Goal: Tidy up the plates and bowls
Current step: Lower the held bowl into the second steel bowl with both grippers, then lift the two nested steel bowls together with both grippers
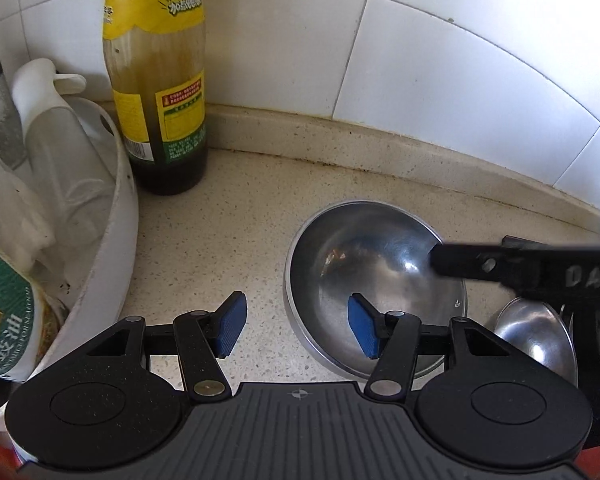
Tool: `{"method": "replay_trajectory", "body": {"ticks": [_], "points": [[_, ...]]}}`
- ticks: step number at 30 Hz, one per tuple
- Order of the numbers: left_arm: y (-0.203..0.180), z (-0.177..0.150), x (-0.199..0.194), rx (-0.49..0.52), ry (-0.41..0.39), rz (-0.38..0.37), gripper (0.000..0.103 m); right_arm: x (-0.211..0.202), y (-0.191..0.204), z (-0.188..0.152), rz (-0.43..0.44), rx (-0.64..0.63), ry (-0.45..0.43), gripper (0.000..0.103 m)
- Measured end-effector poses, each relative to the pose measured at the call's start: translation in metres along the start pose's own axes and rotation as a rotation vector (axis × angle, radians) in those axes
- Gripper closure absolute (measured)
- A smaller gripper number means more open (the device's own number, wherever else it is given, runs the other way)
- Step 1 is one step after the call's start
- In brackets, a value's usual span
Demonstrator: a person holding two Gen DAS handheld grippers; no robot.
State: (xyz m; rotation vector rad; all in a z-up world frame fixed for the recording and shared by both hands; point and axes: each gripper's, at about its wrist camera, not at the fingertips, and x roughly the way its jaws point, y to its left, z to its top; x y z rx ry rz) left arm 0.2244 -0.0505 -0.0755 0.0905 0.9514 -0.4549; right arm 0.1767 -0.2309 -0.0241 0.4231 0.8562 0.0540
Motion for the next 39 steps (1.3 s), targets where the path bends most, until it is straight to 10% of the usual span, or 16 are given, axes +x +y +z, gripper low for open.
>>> {"method": "replay_trajectory", "body": {"ticks": [26,39], "points": [[-0.006,-0.005,0.022,0.041,0.042,0.006,0.054,0.057,-0.009,0.000,-0.044,-0.018,0.154,0.082],[-0.016,-0.002,-0.030,0.069,-0.070,0.003,0.050,0.004,0.009,0.007,-0.001,-0.021,0.041,0.082]]}}
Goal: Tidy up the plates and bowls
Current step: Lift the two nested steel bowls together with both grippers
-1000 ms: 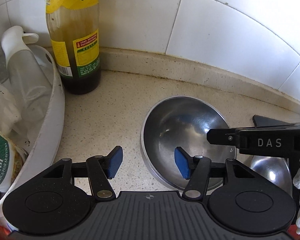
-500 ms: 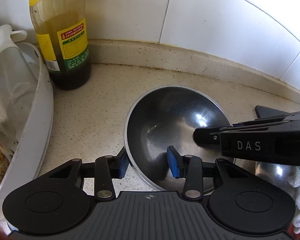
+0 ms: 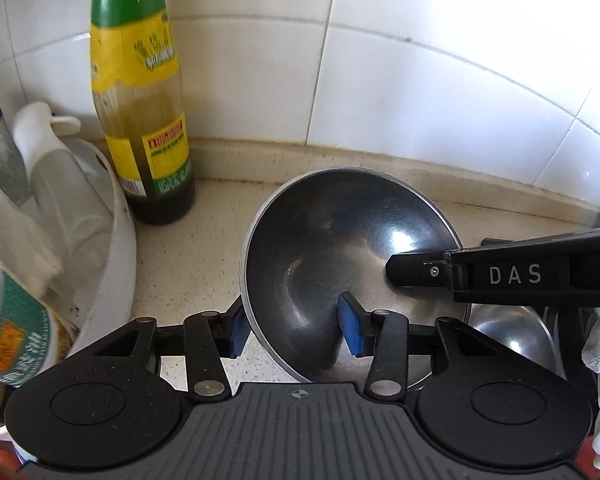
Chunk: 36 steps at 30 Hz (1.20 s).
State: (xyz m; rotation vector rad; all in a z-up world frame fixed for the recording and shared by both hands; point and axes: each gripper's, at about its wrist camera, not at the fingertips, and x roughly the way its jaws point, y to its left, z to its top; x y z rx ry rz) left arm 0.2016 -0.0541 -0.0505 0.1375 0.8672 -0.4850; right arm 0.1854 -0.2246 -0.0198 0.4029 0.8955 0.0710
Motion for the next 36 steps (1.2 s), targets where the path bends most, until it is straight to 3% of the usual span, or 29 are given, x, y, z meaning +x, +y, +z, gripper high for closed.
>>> {"method": "replay_trajectory", "body": {"ticks": [9,20,28,36], "points": [[-0.013,-0.006,-0.055,0.027,-0.086,0.013,0.050,-0.050,0.021,-0.011,0.010,-0.029,-0.070,0.082],[-0.037,-0.034,-0.122,0.057,-0.168,0.032,0.045,-0.113,0.040,-0.047,0.037,-0.070,-0.142,0.082],[-0.051,-0.071,-0.146,0.039,-0.174,0.040,0.045,-0.144,0.047,-0.082,0.057,-0.109,-0.148,0.082],[-0.054,-0.112,-0.153,0.041,-0.132,0.027,0.043,-0.145,0.049,-0.124,0.055,-0.105,-0.098,0.082]]}}
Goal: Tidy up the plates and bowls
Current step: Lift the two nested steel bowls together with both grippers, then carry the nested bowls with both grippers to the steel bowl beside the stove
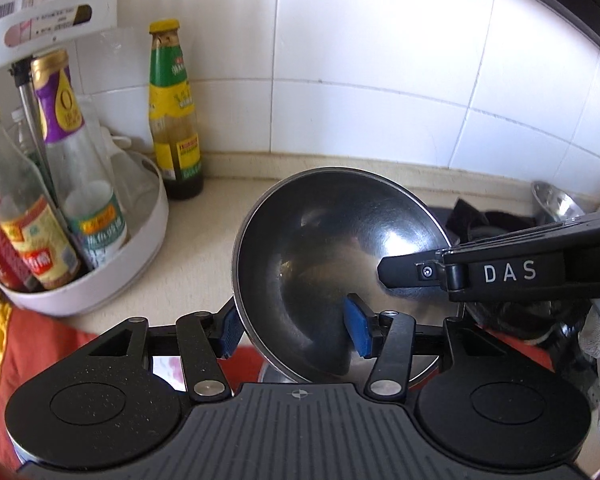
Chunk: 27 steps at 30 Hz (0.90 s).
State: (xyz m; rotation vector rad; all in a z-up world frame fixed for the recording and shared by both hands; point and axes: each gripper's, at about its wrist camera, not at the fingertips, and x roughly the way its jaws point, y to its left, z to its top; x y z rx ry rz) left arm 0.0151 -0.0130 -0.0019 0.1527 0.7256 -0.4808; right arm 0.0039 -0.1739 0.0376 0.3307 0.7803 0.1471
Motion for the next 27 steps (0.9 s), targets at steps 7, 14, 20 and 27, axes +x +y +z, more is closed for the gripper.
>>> {"method": "replay_trajectory", "body": {"ticks": [7,14,20,27], "points": [[0.007,-0.021,0.004,0.030,0.058,-0.033,0.043,0.007,0.008,-0.030,-0.026,0.043,0.069,0.082],[0.009,-0.035,0.013,0.067,0.103,-0.079,0.043,0.009,0.010,-0.050,-0.064,0.097,0.092,0.082],[0.010,-0.041,0.026,0.086,0.137,-0.099,0.044,0.019,0.007,-0.055,-0.097,0.135,0.125,0.082],[0.018,-0.043,0.032,0.086,0.156,-0.093,0.034,0.030,0.005,-0.054,-0.129,0.134,0.154,0.076]]}}
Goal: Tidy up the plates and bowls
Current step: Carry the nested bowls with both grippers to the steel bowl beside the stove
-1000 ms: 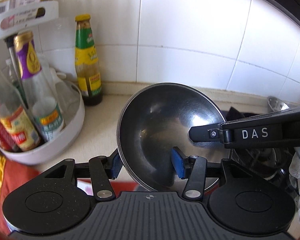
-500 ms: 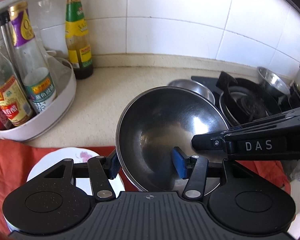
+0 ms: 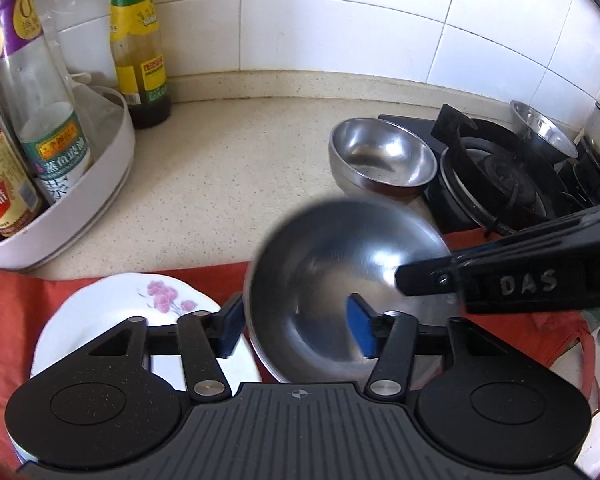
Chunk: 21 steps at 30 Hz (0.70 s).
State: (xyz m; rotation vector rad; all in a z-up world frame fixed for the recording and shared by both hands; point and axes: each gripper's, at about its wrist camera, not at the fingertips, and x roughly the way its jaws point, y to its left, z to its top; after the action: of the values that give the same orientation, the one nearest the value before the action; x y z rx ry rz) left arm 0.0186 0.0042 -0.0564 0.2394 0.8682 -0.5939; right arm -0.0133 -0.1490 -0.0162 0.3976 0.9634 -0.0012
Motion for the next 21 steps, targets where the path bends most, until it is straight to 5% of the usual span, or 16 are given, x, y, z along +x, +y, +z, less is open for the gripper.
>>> {"method": "replay_trajectory", "body": {"ticks": [2,10,21], "points": [[0.002,0.001,-0.003,0.005,-0.018,0.017,0.020,-0.004,-0.002,0.001,-0.014,-0.001,-0.019,0.071],[0.005,0.013,-0.008,0.034,-0.050,0.083,0.010,-0.015,-0.023,0.010,-0.026,0.034,-0.067,0.060],[-0.003,0.048,0.004,0.065,-0.083,0.089,0.005,-0.011,-0.071,0.028,-0.027,0.131,-0.086,0.057]]}}
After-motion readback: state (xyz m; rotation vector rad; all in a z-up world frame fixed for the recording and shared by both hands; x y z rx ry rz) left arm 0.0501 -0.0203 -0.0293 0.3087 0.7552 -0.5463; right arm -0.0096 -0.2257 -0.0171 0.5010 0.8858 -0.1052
